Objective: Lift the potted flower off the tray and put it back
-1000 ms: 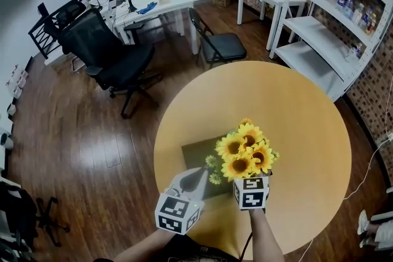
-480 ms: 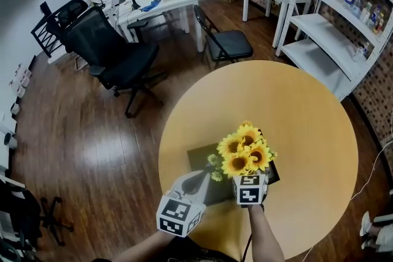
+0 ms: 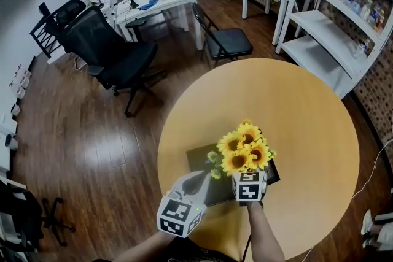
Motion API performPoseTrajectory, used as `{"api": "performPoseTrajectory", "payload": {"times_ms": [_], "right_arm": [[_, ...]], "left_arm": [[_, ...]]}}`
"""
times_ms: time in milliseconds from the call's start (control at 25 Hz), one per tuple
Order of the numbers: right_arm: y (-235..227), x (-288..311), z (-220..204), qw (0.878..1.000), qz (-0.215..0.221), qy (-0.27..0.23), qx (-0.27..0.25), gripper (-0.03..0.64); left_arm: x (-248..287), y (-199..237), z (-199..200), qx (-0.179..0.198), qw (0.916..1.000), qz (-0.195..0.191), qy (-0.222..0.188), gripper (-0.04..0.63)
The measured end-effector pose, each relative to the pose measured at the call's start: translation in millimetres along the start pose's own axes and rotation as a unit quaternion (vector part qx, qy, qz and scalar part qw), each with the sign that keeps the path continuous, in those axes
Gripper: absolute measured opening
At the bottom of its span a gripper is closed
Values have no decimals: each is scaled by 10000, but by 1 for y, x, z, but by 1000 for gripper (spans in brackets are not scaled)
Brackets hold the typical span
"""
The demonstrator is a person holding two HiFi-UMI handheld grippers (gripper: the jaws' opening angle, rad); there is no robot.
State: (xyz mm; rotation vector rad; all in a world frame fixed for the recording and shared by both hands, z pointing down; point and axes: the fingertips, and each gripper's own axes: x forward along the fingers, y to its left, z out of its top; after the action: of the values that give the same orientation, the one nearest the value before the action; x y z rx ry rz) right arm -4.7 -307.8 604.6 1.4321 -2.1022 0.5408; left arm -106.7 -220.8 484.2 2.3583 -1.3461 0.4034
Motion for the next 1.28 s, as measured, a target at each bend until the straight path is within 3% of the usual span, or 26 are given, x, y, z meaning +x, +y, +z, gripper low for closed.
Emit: {"api": "performPoseTrajectory", "payload": {"times_ms": [360,720,1080,1280], "right_arm": [[5,-7,-10,9995,270,187,7,531],[8,-69,-11,9989,475,-54,-23,521],[22,-136,-9,9980,456,-427,-50,319],[47,-166,-8,9960,595,-671,23,255]], "left_arm": [[-1,-10,-2,-25,10000,86,-42,3],[-13,-45,-12,-113,9994,249,-191,3],[-34,-74,-15,-188,9992,172,-318,3],[-50,-80,-22,-197,9990,119,-385,3]]}}
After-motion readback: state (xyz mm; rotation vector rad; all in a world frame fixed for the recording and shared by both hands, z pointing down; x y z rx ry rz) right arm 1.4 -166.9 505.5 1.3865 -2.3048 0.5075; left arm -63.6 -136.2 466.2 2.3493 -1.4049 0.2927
